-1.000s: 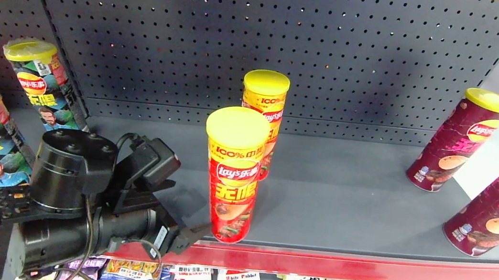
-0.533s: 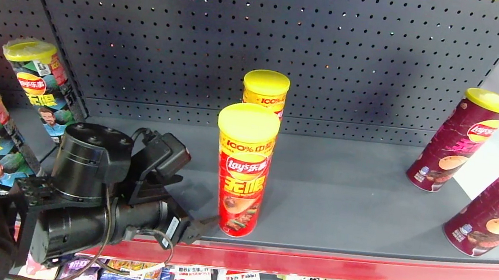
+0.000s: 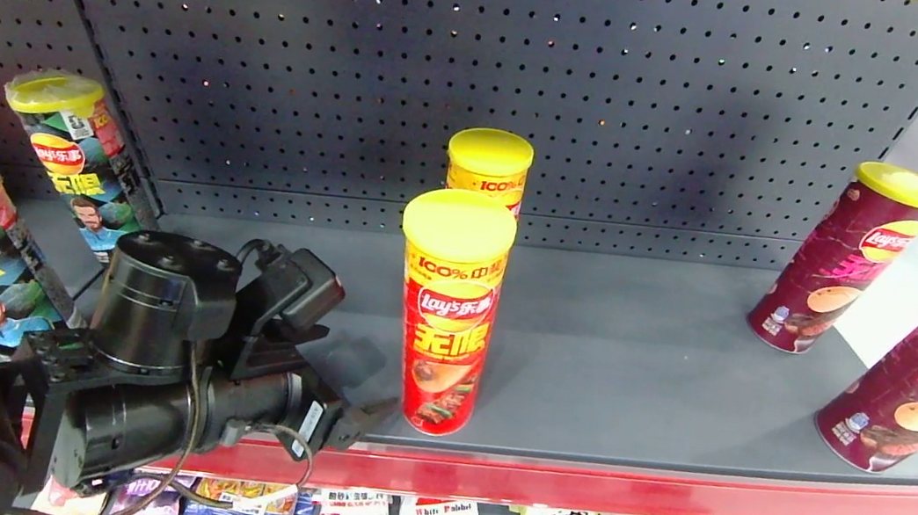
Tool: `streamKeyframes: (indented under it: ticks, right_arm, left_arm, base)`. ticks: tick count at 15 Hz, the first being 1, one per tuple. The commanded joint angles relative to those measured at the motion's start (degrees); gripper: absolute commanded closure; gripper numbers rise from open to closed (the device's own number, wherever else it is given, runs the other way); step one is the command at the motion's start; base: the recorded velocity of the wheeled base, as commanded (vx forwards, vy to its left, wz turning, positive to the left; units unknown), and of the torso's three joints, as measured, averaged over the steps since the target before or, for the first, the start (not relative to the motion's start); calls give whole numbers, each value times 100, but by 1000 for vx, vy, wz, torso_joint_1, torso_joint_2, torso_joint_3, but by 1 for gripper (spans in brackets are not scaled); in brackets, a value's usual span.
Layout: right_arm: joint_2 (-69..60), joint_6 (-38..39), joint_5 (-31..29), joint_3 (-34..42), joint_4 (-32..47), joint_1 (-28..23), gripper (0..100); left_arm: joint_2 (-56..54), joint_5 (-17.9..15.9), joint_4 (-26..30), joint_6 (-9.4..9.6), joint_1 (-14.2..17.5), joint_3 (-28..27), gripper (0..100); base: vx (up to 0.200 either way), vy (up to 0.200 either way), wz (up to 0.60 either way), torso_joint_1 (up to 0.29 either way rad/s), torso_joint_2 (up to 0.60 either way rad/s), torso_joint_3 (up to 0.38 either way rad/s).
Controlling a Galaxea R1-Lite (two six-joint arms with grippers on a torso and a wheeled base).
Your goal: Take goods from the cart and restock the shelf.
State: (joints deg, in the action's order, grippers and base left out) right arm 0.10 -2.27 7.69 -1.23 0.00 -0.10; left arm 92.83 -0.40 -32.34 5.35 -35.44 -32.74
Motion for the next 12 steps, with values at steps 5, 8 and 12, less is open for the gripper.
streamKeyframes:
  ticks: [5,8,12]
  right_arm:
    - [-1,-2,4,0,0,1,0]
    - [-1,-11,4,0,0,1,0]
    - [-1,-11,4,0,0,1,0]
  left_arm:
    - [121,-4,-71,1,11,-180,0]
    - [200,-4,-88,-8,11,-250,0]
    - [244,-4,-123,-8,11,-294,0]
  base:
    - [0,0,0,0,0,0]
    - [0,0,0,0,0,0]
    - [0,0,0,0,0,0]
